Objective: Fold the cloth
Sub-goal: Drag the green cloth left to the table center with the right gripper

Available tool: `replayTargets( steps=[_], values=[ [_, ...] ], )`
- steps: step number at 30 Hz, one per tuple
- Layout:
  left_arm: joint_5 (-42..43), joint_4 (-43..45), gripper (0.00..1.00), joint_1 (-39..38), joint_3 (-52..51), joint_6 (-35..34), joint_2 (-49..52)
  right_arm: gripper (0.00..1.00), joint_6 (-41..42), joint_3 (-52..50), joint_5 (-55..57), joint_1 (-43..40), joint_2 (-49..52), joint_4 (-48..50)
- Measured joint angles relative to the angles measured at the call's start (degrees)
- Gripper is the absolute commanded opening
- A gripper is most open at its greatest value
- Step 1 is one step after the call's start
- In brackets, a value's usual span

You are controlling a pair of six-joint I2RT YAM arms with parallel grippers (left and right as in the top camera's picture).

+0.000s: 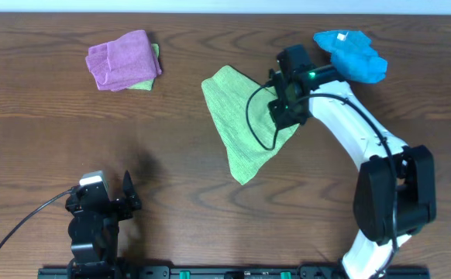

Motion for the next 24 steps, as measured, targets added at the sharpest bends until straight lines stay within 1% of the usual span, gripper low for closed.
replayTargets(
  steps=[6, 12, 24],
  values=[
    [0.0, -0.02, 0.95, 0.0, 0.0, 0.0, 0.0, 0.01, 0.11, -0.04, -0.37, -2.89, 3.28, 1.05],
    [0.0, 0.0, 0.95, 0.0, 0.0, 0.0, 0.0, 0.02, 0.15, -0.33, -1.18, -2.99, 8.59, 3.37],
    [0.0, 0.0, 0.95, 0.0, 0.0, 0.0, 0.0, 0.02, 0.31, -0.33, -0.09, -2.99, 10.91, 9.03]
  ],
)
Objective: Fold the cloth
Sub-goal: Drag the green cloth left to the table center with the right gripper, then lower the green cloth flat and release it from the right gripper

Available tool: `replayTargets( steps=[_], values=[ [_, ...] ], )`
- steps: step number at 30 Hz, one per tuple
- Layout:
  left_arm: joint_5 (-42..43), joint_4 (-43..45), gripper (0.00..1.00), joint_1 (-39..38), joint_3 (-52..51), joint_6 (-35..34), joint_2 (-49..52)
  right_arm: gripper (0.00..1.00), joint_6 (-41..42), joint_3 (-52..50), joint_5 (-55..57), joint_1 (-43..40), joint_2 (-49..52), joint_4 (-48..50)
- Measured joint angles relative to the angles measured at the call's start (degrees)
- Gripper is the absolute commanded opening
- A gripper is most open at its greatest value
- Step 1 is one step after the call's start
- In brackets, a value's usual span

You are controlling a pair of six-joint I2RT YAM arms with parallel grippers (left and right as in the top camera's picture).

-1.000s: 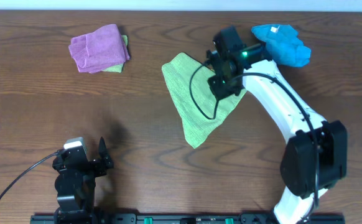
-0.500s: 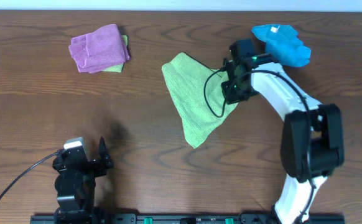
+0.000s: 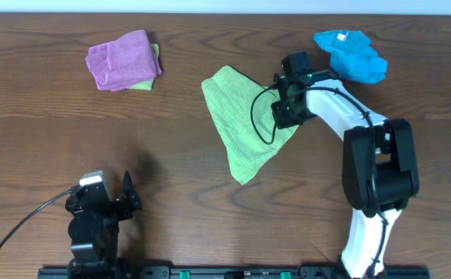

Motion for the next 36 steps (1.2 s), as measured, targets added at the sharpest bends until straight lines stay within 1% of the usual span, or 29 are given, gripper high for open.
replayTargets(
  steps=[7, 13, 20, 27, 30, 36],
  values=[
    [0.0, -0.02, 0.95, 0.0, 0.0, 0.0, 0.0, 0.02, 0.81, 1.03, 0.92, 0.37, 0.68, -1.79],
    [0.0, -0.02, 0.95, 0.0, 0.0, 0.0, 0.0, 0.02, 2.78, 1.4, 2.95, 2.23, 0.68, -7.3],
    [0.0, -0.02, 0.95, 0.0, 0.0, 0.0, 0.0, 0.02, 5.75, 1.42, 4.28, 8.22, 0.68, -12.22],
    [0.0, -0.02, 0.95, 0.0, 0.0, 0.0, 0.0, 0.01, 7.76, 1.42, 4.17, 16.33, 0.7, -13.27],
    [0.0, -0.02, 0.95, 0.0, 0.0, 0.0, 0.0, 0.01, 8.52, 1.42, 4.35, 17.92, 0.72, -13.46],
    [0.0, 0.0, 0.95, 0.0, 0.0, 0.0, 0.0, 0.02, 9.92, 1.42, 4.74, 17.51, 0.83, -15.89]
  ],
)
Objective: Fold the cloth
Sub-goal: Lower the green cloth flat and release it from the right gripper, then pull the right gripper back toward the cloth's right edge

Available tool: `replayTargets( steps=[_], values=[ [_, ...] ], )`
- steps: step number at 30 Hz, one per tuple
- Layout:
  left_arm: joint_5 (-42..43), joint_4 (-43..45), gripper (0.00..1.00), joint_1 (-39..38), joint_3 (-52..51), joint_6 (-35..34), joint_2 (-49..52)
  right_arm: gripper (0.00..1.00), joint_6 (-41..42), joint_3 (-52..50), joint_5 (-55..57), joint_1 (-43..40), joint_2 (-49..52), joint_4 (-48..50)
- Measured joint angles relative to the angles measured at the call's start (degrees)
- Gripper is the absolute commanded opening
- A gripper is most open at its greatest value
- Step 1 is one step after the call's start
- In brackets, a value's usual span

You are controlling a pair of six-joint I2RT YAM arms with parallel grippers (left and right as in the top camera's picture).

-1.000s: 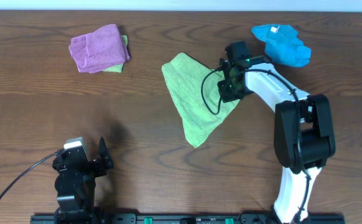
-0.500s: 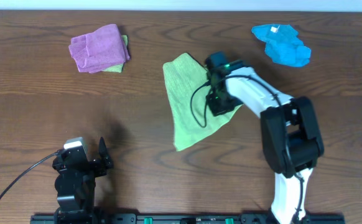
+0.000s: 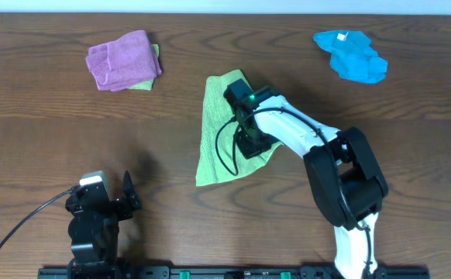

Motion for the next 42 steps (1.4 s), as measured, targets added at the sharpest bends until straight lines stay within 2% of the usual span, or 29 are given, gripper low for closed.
replayTargets(
  steps=[8, 19, 29, 33, 35, 36, 39, 41, 42],
  values=[
    [0.0, -0.02, 0.95, 0.0, 0.0, 0.0, 0.0, 0.02, 1.7, -0.44, 5.07, -5.9, 1.01, -8.13],
    [0.0, 0.0, 0.95, 0.0, 0.0, 0.0, 0.0, 0.02, 2.14, -0.48, 5.35, -17.57, 1.18, -8.39],
    [0.0, 0.0, 0.95, 0.0, 0.0, 0.0, 0.0, 0.01, 1.6, -1.29, 1.73, -18.95, -0.68, -4.96],
    [0.0, 0.0, 0.95, 0.0, 0.0, 0.0, 0.0, 0.02, 1.09, -1.29, 1.16, -18.99, -4.44, -4.48],
    [0.0, -0.02, 0.95, 0.0, 0.0, 0.0, 0.0, 0.09, 0.63, -1.27, 1.03, -19.04, -7.48, -3.78],
    [0.0, -0.02, 0.95, 0.0, 0.0, 0.0, 0.0, 0.2, 0.2, -1.27, 0.98, -19.06, -9.31, -3.3],
    [0.0, 0.0, 0.95, 0.0, 0.0, 0.0, 0.0, 0.25, -1.33, -0.76, 0.85, -19.1, -15.39, -1.99],
    [0.0, 0.0, 0.95, 0.0, 0.0, 0.0, 0.0, 0.15, -2.38, 0.17, 0.83, -19.26, -19.71, -0.57],
    [0.0, -0.02, 0.95, 0.0, 0.0, 0.0, 0.0, 0.04, -3.15, 0.55, 0.83, -19.34, -21.94, 0.39]
  ],
)
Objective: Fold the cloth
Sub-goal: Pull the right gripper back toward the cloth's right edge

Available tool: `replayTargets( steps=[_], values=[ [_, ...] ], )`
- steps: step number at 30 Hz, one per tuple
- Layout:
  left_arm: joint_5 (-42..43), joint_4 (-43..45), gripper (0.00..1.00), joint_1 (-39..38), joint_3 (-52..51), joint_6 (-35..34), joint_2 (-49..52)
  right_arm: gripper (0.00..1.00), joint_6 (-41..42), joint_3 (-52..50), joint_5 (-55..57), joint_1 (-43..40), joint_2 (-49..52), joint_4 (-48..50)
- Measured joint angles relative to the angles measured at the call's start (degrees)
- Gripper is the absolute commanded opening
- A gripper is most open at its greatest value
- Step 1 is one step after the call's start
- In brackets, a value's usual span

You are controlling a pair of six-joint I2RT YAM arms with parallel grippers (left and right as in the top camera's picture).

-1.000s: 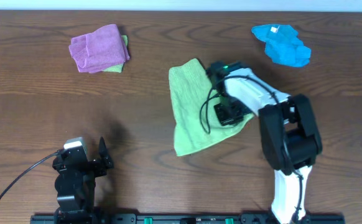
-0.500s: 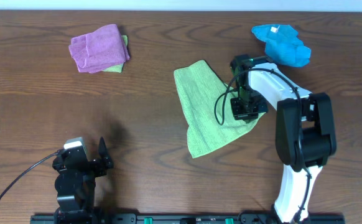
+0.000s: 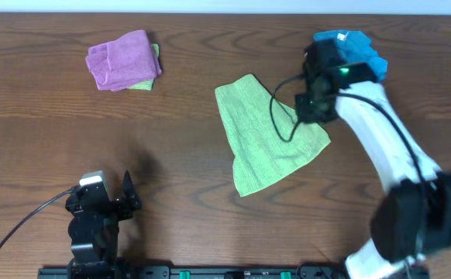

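Observation:
The green cloth [image 3: 268,139] lies flat in the middle of the table as a rough four-sided sheet, its long side running from top left to bottom. My right gripper [image 3: 309,115] is down at the cloth's upper right edge, pointing toward me, and looks shut on that edge; the wrist hides the fingertips. My left gripper [image 3: 130,194] rests at the near left of the table, far from the cloth, open and holding nothing.
A purple cloth [image 3: 121,56] lies bunched on another green one at the far left. A blue cloth [image 3: 359,54] sits at the far right, just behind my right wrist. A black cable loops from the right wrist over the green cloth.
My right gripper has gone from the cloth's middle to its right side. The cloth, then narrow and doubled to the left, now lies wider and further right.
At first my right gripper sat at the right edge of a triangular green cloth and stayed there. Then it was over the cloth's middle with the right part folded leftward. Now it is back at the right, the cloth opened out. The left arm never moved.

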Motion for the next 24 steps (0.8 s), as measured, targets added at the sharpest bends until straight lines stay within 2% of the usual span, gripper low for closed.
replayTargets(
  steps=[1, 10, 18, 21, 24],
  values=[
    [0.0, 0.0, 0.95, 0.0, 0.0, 0.0, 0.0, 0.01, -0.61, 0.39, -0.04, -0.04, -1.97, 0.87],
    [0.0, 0.02, 0.95, 0.0, 0.0, 0.0, 0.0, 0.02, -1.97, -0.39, 0.52, -0.17, -23.34, -0.17],
    [0.0, 0.04, 0.95, 0.0, 0.0, 0.0, 0.0, 0.02, -0.87, -17.09, 2.01, -0.17, -42.21, -1.01],
    [0.0, 0.02, 0.95, 0.0, 0.0, 0.0, 0.0, 0.02, 1.33, -24.96, 1.86, -0.17, -45.53, 0.04],
    [0.0, 0.02, 0.95, 0.0, 0.0, 0.0, 0.0, 0.01, 4.17, -31.78, -1.4, -0.17, -46.16, 7.15]
  ],
)
